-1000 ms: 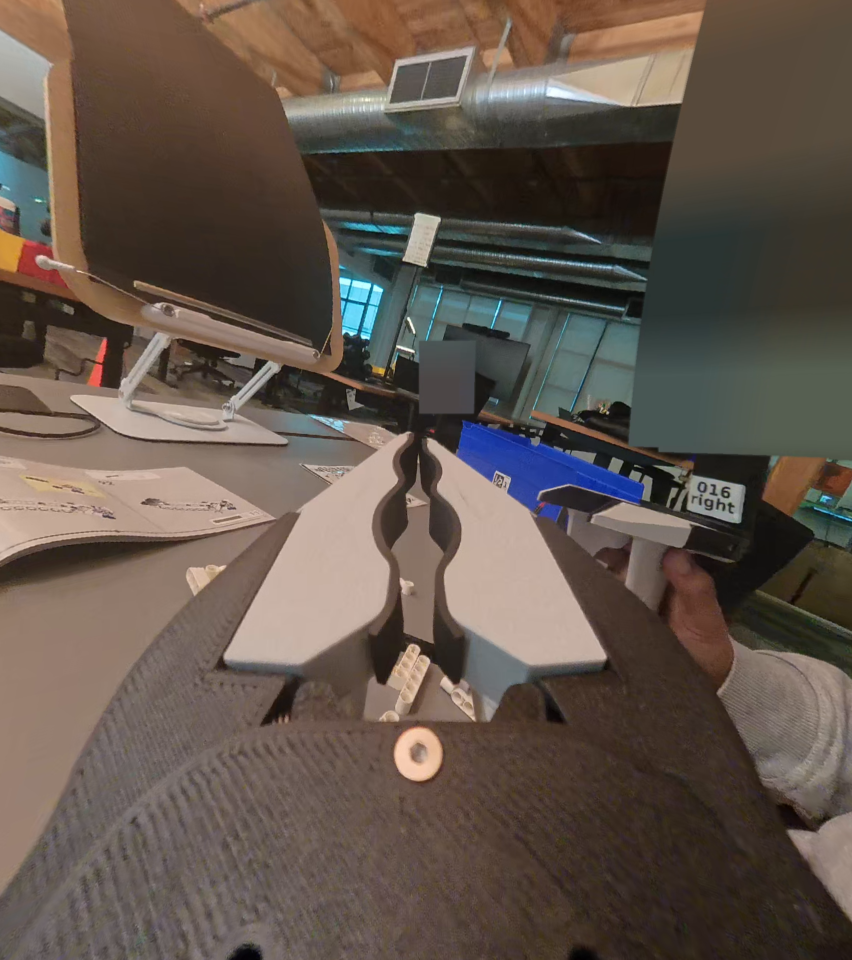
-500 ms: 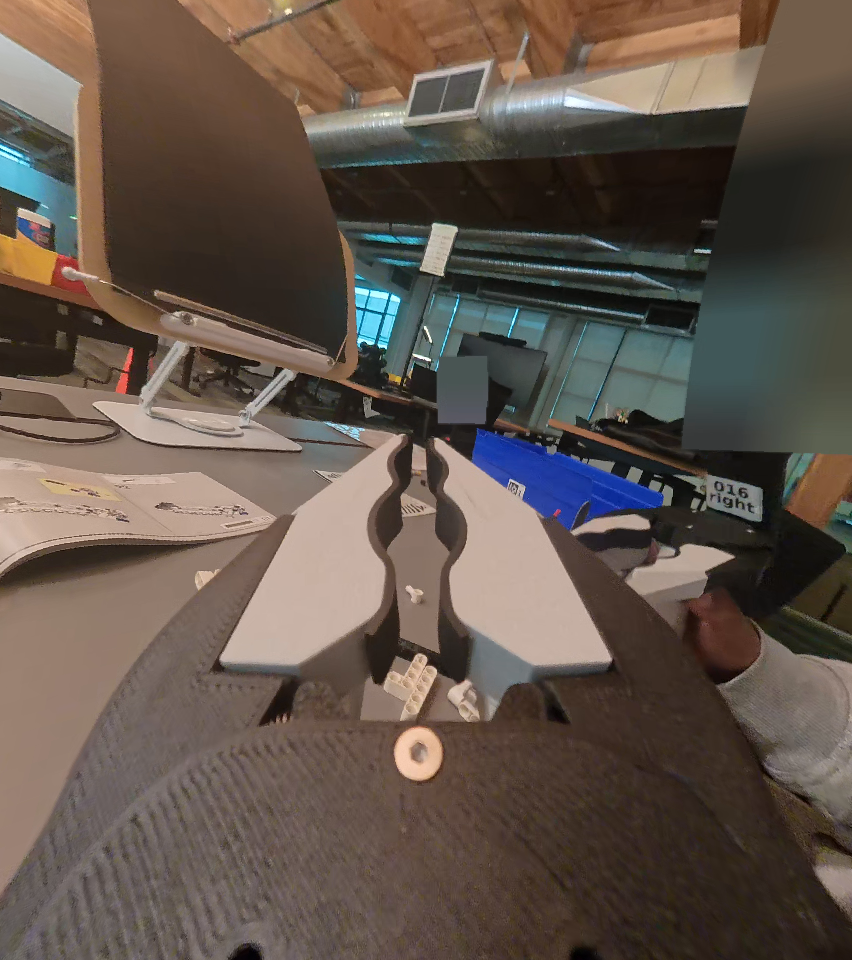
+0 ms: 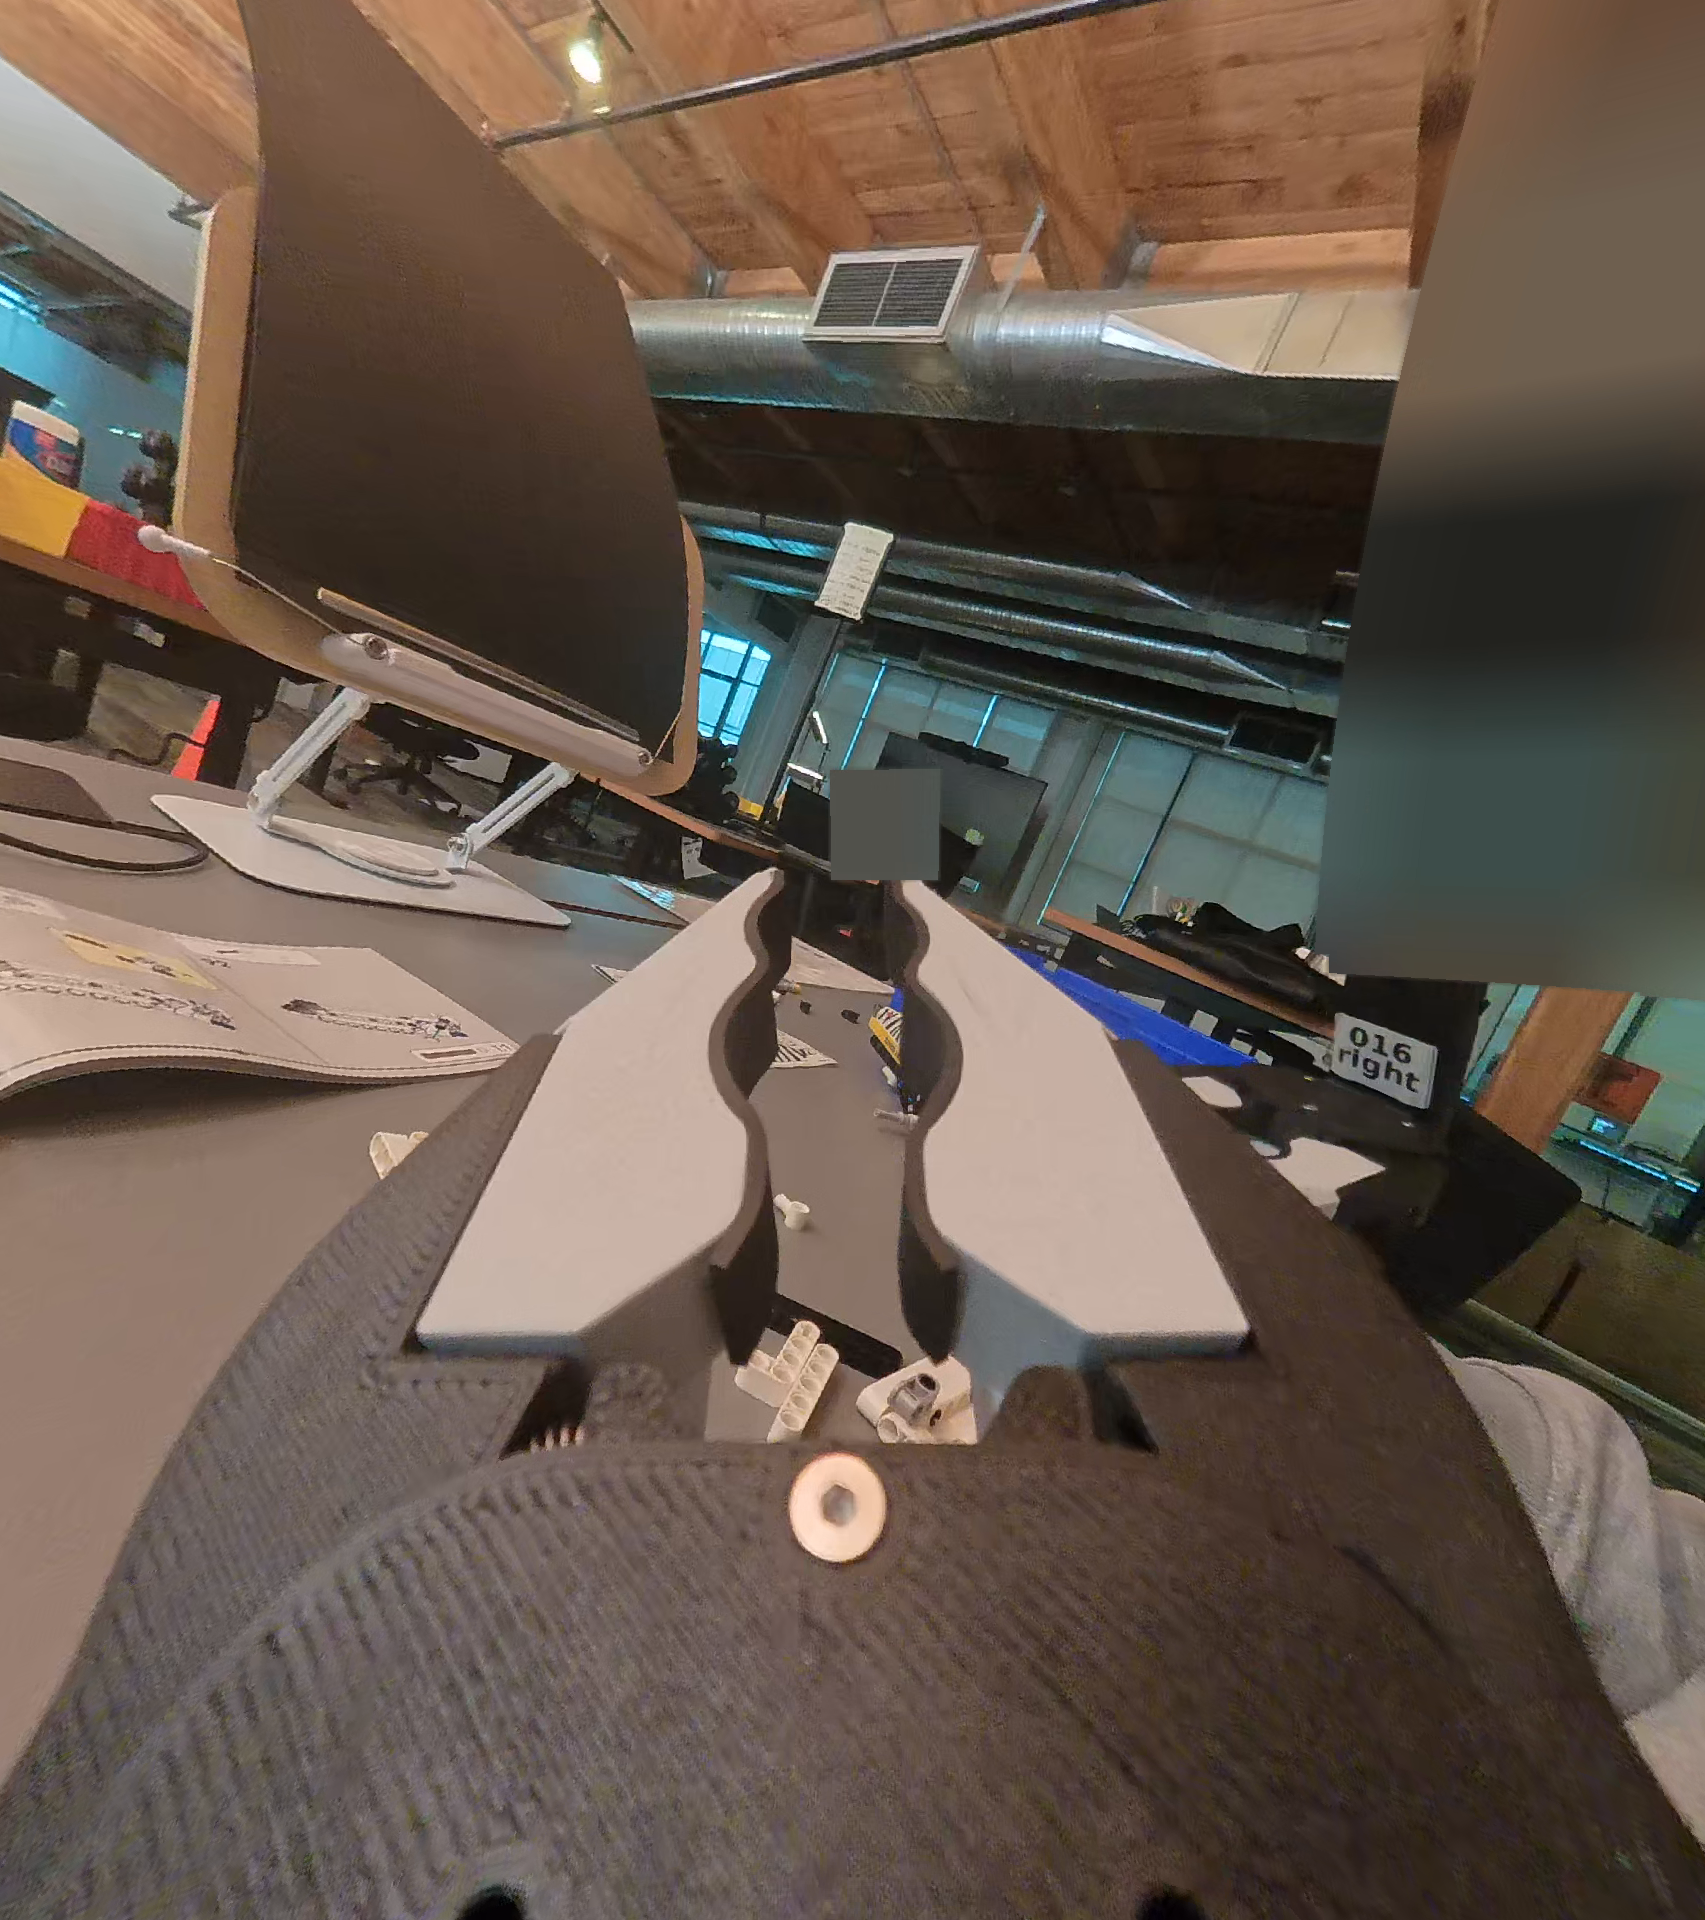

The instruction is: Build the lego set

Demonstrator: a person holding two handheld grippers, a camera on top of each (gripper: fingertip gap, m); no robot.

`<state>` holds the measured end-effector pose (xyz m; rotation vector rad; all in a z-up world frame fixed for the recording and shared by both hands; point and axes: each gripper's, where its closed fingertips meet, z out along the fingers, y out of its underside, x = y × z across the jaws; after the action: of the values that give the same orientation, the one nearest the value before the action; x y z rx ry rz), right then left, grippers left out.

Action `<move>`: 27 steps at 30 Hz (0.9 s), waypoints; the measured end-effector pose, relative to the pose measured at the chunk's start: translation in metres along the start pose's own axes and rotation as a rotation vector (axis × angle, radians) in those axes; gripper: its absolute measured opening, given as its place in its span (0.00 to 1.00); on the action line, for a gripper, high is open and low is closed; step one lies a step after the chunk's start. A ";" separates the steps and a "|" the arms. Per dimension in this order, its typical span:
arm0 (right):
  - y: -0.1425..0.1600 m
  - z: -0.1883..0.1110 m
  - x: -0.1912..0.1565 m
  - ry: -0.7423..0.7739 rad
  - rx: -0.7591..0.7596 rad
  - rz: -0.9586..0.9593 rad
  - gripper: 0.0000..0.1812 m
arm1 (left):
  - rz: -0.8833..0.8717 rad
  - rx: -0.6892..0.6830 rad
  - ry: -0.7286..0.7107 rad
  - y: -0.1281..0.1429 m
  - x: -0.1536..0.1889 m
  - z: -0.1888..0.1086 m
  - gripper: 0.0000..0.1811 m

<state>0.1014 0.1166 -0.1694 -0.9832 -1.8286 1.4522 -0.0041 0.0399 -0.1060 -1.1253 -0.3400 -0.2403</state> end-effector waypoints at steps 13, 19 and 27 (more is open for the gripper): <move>0.000 0.001 0.000 -0.003 -0.004 -0.007 0.21 | -0.092 -0.012 0.008 0.002 -0.008 0.002 0.11; -0.004 -0.002 0.001 0.029 0.024 -0.024 0.20 | -0.113 -0.020 0.020 0.004 -0.009 0.004 0.11; -0.004 -0.001 0.004 0.054 0.015 -0.044 0.19 | -0.121 -0.014 0.018 0.003 -0.010 0.003 0.10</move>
<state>0.0991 0.1201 -0.1656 -0.9594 -1.7879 1.3977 -0.0132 0.0444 -0.1109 -1.1166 -0.3914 -0.3603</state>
